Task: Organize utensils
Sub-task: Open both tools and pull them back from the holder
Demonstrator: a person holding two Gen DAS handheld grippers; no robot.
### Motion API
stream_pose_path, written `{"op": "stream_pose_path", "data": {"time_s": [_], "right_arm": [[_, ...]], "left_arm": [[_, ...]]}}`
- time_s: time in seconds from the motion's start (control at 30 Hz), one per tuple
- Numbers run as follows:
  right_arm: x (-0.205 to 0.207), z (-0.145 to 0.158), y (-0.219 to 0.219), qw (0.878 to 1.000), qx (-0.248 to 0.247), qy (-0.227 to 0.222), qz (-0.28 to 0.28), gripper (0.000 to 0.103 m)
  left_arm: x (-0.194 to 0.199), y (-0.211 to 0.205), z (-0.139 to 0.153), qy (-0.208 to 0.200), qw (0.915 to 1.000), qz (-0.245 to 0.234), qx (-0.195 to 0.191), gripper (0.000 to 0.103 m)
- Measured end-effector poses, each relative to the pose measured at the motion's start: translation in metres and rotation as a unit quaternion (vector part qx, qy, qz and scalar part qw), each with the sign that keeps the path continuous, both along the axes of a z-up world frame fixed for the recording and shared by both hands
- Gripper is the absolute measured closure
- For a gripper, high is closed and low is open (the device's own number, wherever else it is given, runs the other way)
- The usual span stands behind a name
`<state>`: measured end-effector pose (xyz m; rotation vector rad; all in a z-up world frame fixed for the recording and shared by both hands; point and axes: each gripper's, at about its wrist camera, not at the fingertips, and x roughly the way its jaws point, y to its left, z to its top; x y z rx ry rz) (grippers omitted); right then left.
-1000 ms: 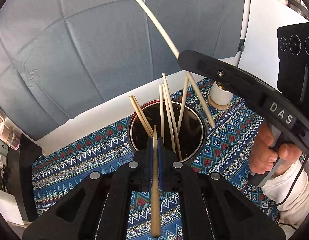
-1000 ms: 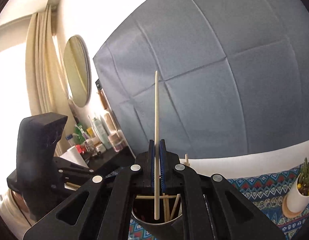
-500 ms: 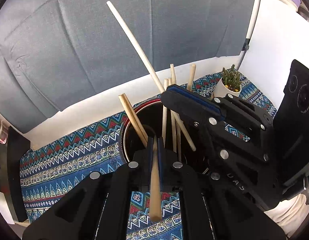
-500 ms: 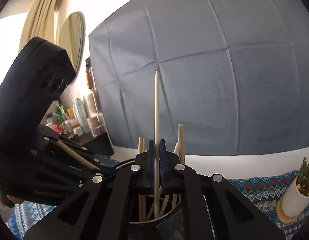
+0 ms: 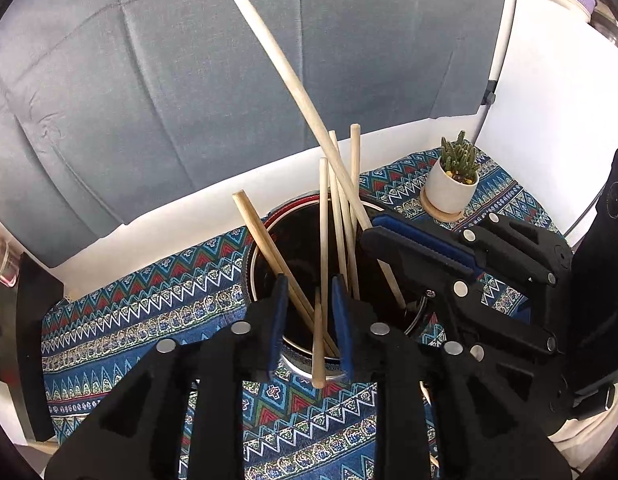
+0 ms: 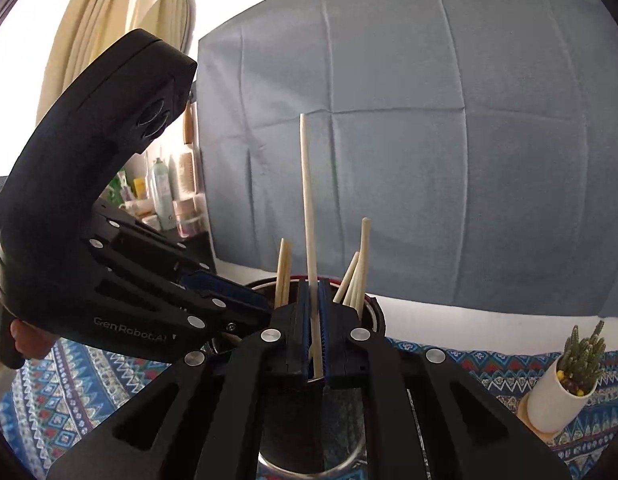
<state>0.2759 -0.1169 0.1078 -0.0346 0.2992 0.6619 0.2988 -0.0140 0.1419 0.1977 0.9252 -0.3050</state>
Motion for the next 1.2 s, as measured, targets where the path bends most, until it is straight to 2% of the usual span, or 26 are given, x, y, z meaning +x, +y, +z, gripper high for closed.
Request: {"op": "stream_pose_path", "data": {"time_s": [0.2, 0.33, 0.4, 0.73, 1.07, 1.13, 1.2], "right_arm": [[-0.013, -0.001, 0.003, 1.0, -0.025, -0.007, 0.002, 0.098], [-0.021, -0.004, 0.004, 0.999, -0.042, -0.014, -0.001, 0.098], [-0.025, -0.005, 0.003, 0.999, -0.046, -0.012, -0.002, 0.098], [-0.039, -0.005, -0.004, 0.999, -0.045, -0.004, -0.012, 0.098], [-0.069, -0.004, -0.012, 0.997, -0.073, -0.009, -0.025, 0.096], [-0.075, -0.005, -0.014, 0.996, -0.078, -0.009, -0.028, 0.092], [-0.082, -0.005, -0.016, 0.996, -0.082, -0.012, -0.036, 0.062]], "left_arm": [[-0.013, 0.0, 0.011, -0.019, 0.9998, 0.0, 0.008, 0.062], [-0.025, -0.001, 0.018, -0.03, 0.9995, -0.003, 0.013, 0.06], [-0.031, -0.003, 0.02, -0.04, 0.9991, -0.005, 0.017, 0.055], [-0.062, -0.009, 0.03, -0.058, 0.9977, -0.024, 0.026, 0.055], [-0.083, -0.01, 0.03, -0.066, 0.9969, -0.023, 0.035, 0.046], [-0.089, -0.009, 0.029, -0.066, 0.9969, -0.023, 0.035, 0.044], [-0.096, -0.011, 0.028, -0.069, 0.9967, -0.024, 0.037, 0.041]]}}
